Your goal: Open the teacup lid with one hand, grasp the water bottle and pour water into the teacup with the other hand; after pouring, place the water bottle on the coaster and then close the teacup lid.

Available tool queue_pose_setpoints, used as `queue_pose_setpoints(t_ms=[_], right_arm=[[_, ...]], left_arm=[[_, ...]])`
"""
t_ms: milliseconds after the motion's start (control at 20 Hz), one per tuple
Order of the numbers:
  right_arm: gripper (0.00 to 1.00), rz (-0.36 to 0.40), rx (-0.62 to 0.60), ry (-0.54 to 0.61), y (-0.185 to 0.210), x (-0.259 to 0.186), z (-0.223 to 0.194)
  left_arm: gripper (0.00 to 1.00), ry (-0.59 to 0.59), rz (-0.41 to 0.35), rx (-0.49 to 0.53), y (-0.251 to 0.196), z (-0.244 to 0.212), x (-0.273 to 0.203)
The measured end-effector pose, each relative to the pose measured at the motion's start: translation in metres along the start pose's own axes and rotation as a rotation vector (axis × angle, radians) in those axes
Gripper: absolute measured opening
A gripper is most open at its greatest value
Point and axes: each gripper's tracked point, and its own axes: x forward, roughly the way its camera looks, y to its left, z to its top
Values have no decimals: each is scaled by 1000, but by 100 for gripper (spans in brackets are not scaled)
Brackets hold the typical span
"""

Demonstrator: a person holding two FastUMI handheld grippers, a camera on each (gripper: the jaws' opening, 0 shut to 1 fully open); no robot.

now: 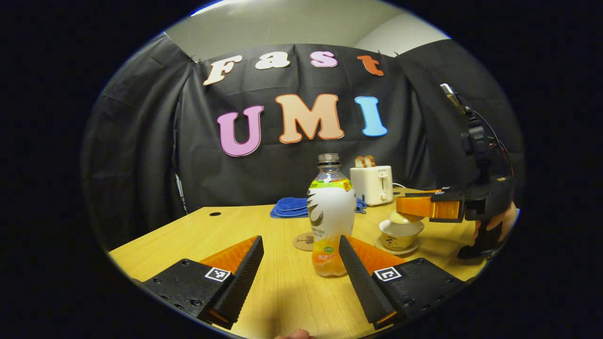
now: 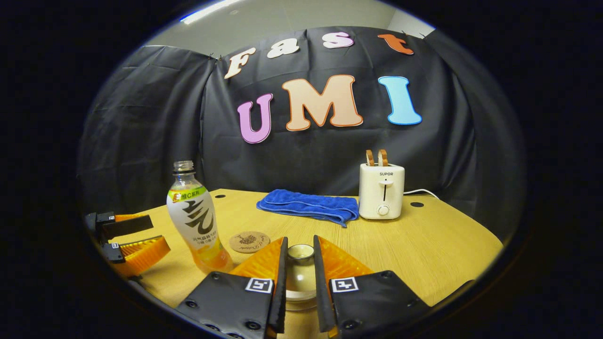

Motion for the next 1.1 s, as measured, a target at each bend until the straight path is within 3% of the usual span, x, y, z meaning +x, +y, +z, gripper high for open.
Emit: queue_pose_setpoints(t_ms=[200, 650, 800, 900, 1100], right_arm=[[31, -6, 21, -36, -8, -12, 15], [30, -24, 47, -86, -28, -35, 37], [31, -29, 49, -101, -33, -39, 42], [30, -36, 46, -107, -37, -42, 43], [31, -43, 51, -111, -43, -46, 43]], left_arm=[[95, 30, -71, -24, -22, -4, 7], [97, 104, -85, -81, -33, -17, 38], [91, 108, -87, -81, -35, -18, 48], [79, 92, -68, -82, -30, -14, 52], [66, 98, -49, -69, -29, -17, 63]])
